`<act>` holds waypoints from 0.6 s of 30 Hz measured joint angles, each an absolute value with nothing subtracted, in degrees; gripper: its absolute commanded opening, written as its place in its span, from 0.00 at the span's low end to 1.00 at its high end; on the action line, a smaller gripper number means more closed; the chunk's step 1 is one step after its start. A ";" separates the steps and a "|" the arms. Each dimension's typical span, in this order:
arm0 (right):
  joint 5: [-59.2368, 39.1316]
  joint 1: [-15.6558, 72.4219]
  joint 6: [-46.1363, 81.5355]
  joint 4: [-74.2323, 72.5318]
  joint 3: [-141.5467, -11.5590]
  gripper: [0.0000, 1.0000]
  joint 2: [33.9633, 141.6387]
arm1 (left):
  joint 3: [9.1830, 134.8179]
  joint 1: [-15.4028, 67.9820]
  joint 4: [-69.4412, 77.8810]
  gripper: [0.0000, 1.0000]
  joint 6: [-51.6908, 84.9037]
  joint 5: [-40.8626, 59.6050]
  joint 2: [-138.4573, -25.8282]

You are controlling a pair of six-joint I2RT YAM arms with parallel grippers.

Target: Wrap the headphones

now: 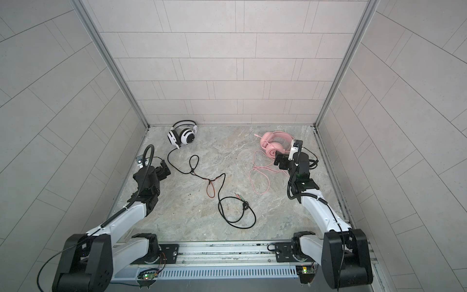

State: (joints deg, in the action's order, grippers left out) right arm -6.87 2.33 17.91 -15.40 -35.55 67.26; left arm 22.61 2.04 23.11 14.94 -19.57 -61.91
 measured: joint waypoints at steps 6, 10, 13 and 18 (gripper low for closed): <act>-16.99 8.38 19.79 -13.87 -43.40 0.93 81.69 | 30.44 2.02 14.15 1.00 18.11 -16.58 -60.84; -19.53 15.22 19.49 -11.81 -48.07 0.91 87.46 | 35.44 2.00 9.28 1.00 20.62 -11.29 -63.31; -19.94 19.27 18.87 -12.53 -46.87 0.91 87.77 | 40.99 1.50 5.34 1.00 22.79 -6.20 -67.44; -20.32 21.89 18.46 -12.82 -45.28 0.91 88.84 | 54.87 0.99 -4.27 1.00 25.69 1.91 -75.77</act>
State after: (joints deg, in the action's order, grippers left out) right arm -20.32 21.89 18.46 -12.82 -45.28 88.84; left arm 54.87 0.99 -4.27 25.69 1.91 -75.77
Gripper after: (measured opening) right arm 0.909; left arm 0.998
